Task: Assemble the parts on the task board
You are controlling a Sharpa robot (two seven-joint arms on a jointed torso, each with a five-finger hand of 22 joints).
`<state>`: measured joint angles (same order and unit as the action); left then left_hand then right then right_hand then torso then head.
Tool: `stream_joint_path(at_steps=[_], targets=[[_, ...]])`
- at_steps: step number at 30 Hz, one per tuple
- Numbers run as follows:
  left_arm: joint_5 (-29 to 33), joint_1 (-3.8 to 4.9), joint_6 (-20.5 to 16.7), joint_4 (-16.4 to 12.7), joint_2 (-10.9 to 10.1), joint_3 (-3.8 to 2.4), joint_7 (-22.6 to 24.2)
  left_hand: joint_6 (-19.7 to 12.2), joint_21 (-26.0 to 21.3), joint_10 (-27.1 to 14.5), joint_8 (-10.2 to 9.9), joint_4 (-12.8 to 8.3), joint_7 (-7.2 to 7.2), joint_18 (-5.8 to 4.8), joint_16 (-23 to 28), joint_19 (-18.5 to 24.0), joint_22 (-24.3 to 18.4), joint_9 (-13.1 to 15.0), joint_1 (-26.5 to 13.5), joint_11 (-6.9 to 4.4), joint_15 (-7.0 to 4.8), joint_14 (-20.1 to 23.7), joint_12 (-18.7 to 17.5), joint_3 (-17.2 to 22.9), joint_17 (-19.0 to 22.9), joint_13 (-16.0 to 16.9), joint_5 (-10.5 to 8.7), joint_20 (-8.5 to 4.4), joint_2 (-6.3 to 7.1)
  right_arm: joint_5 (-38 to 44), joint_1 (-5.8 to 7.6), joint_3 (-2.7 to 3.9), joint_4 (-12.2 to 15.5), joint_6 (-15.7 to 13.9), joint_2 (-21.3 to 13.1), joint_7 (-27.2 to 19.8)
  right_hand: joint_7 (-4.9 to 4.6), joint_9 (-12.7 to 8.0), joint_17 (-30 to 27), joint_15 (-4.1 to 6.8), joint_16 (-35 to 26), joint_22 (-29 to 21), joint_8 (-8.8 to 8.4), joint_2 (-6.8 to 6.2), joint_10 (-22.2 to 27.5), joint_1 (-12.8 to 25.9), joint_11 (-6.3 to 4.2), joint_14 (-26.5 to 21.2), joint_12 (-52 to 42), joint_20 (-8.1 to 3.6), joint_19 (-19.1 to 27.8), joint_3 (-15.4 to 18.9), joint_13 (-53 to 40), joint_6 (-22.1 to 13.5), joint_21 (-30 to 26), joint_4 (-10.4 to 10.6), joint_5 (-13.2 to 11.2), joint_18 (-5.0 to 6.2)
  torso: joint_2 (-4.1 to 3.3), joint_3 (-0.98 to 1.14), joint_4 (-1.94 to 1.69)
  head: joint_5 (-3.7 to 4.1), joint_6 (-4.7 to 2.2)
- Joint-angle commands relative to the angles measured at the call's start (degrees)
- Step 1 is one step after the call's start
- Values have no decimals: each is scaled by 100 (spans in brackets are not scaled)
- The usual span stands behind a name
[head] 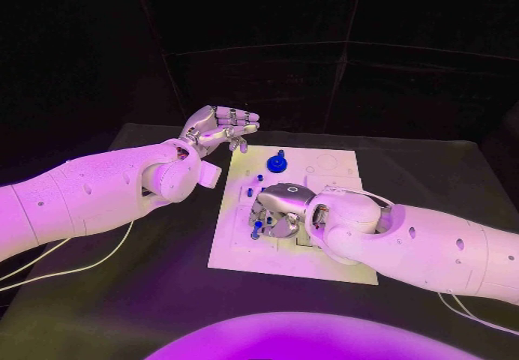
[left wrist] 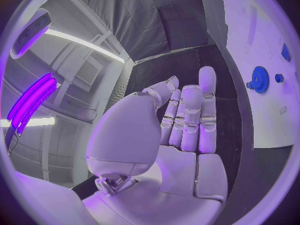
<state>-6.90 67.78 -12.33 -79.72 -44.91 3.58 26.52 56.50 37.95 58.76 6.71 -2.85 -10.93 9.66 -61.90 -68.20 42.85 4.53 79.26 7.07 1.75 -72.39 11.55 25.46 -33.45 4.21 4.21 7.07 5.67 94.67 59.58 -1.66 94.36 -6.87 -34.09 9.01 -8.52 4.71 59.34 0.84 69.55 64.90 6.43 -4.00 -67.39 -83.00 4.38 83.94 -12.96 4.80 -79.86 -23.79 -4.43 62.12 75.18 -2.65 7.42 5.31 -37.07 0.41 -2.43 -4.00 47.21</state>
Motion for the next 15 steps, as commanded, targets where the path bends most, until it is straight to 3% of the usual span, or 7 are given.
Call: stream_joint_path(at_steps=[1, 6, 10, 15], targets=[[20, 9, 73, -5, 3, -5, 40, -31, -27, -26, 16, 4, -14, 84, 4, 23, -9, -8, -40, 4, -5, 41, 32, -28, 5, -7, 32, 17, -17, 218, 3, 0, -12, 94, 26, 162, 2, -7, -6, 14, 35, 8, -16, -29, -82, -3, -38, 151, 33, 8, -23, -34, -8, 54, 28, -8, -2, -34, 3, -4, -3, 1, 4], [20, 9, 74, -10, -5, -5, 41, -31, -27, -26, 16, 4, -14, 84, 4, 23, -9, -8, -40, 4, -5, 41, 32, -28, 5, -7, 32, 17, -17, 252, -9, -19, -44, 152, 67, 196, 3, -8, -4, 13, 39, 9, -18, -30, -86, 12, -38, 150, 40, 9, -21, -37, -10, 57, 29, -6, -15, -34, 2, -4, 0, -6, 7], [19, 9, 74, -13, -10, -5, 42, -31, -27, -26, 16, 4, -14, 84, 4, 23, -9, -8, -40, 4, -5, 41, 32, -28, 5, -7, 32, 17, -17, 269, -14, -95, -64, 158, 98, 204, 3, -8, -5, 13, 39, 9, -19, -29, -88, 19, -38, 150, 44, 9, -20, -38, -10, 59, 29, -5, -22, -33, 3, -3, -3, -11, 9], [19, 9, 73, -15, -13, -5, 42, -31, -27, -26, 16, 4, -14, 84, 4, 23, -9, -8, -40, 4, -5, 41, 32, -28, 5, -7, 32, 17, -17, 276, -17, -128, -92, 169, 147, 200, 3, -8, -5, 13, 39, 9, -20, -29, -88, 20, -39, 150, 44, 10, -20, -39, -11, 59, 29, -5, -23, -33, -1, 0, -4, -19, 25]])
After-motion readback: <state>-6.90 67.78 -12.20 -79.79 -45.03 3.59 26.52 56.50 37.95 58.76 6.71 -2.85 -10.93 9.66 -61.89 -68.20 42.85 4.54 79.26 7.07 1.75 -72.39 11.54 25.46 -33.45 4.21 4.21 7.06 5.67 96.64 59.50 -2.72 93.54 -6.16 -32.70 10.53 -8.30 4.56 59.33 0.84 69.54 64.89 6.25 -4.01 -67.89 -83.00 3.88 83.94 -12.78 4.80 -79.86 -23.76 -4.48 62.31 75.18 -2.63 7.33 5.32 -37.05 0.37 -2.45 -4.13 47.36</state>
